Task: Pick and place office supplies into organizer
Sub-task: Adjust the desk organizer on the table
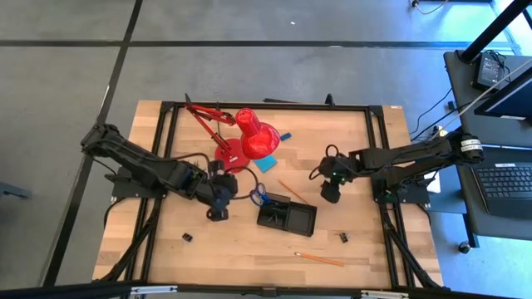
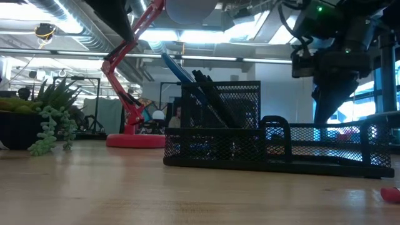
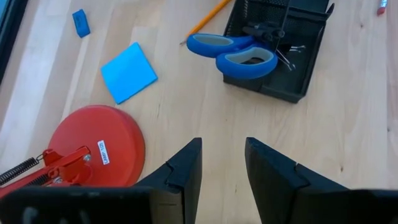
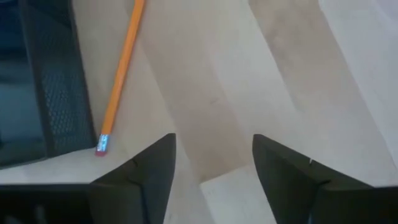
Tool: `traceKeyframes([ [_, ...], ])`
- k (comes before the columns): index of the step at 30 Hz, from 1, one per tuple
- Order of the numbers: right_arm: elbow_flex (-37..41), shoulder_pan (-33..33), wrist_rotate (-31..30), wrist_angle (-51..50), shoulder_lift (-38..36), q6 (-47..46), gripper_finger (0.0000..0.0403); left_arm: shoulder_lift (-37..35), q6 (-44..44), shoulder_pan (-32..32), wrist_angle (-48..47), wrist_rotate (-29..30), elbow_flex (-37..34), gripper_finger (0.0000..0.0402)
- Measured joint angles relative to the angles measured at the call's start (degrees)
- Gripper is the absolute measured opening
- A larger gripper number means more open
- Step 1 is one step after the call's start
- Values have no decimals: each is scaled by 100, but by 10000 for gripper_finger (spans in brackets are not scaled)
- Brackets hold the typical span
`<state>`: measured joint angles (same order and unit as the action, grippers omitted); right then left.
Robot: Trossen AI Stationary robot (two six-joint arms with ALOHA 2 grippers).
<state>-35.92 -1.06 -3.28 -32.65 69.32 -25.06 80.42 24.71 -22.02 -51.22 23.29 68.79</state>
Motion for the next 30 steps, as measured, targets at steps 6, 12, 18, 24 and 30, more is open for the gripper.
traceKeyframes([
  [6,0,0,-10,5,0,0,215,142,-7,0,-11,-38,0,116],
  [12,0,0,-11,7,0,-1,215,249,-44,0,-3,-68,0,116],
  [18,-1,0,-11,9,0,4,215,288,-44,0,-3,-70,0,116],
  [24,-2,0,-8,9,0,58,215,288,-46,0,-3,-70,0,116],
  [30,-2,0,80,59,0,450,215,288,-176,0,-5,-69,0,116],
])
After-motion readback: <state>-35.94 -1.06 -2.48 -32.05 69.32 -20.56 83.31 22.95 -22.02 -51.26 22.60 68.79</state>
